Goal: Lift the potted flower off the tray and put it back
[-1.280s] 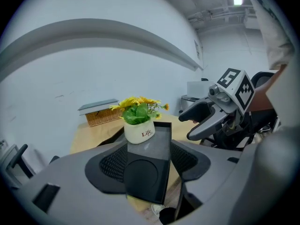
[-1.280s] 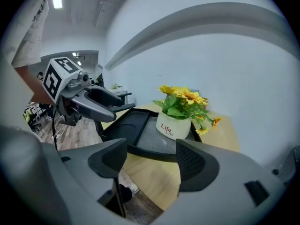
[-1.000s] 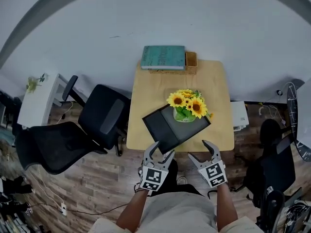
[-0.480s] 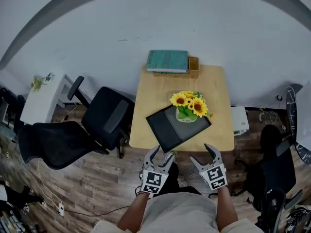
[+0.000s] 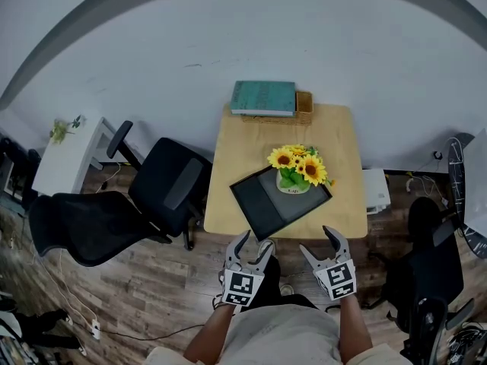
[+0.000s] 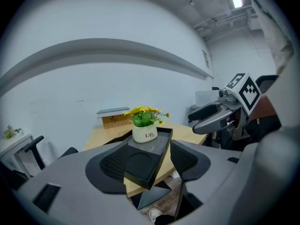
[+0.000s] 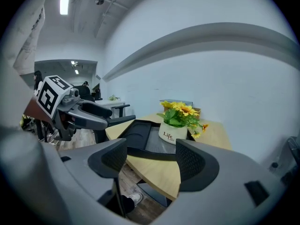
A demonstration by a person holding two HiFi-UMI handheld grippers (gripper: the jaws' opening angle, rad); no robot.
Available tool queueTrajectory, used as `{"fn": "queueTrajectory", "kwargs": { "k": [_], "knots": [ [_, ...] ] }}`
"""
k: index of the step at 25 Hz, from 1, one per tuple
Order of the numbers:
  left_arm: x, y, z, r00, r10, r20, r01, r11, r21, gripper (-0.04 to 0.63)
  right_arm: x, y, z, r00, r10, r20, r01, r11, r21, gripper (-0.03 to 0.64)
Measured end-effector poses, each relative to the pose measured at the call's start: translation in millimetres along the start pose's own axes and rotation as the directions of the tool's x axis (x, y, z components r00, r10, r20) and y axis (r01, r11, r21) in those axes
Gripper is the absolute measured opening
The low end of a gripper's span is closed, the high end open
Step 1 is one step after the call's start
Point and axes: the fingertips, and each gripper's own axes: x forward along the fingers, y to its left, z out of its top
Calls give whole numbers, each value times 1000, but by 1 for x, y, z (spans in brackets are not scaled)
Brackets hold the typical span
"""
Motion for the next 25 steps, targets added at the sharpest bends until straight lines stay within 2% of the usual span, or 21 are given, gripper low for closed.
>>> {"fn": "queueTrajectory", "kwargs": {
  "k": [6,11,17,23,25],
  "knots": [
    [-3,12,24,997,39,65,-37,999,-30,282,-5,-15,18,998,-48,46,49,999,-10,321],
    [-11,24,58,986,75,147,-70,997,-36,282,-18,-30,55,985,-100,141,104,994,-19,321],
    [-25,37,109,957,103,270,-100,995,-25,281,-39,-41,111,948,-137,286,155,987,-41,321],
    [-41,48,146,936,142,321,-137,990,-36,282,-62,-47,155,908,-158,388,199,978,-66,321],
    [-49,51,159,923,156,352,-158,987,-24,281,-70,-49,167,893,-164,419,214,974,-74,321]
  ]
}}
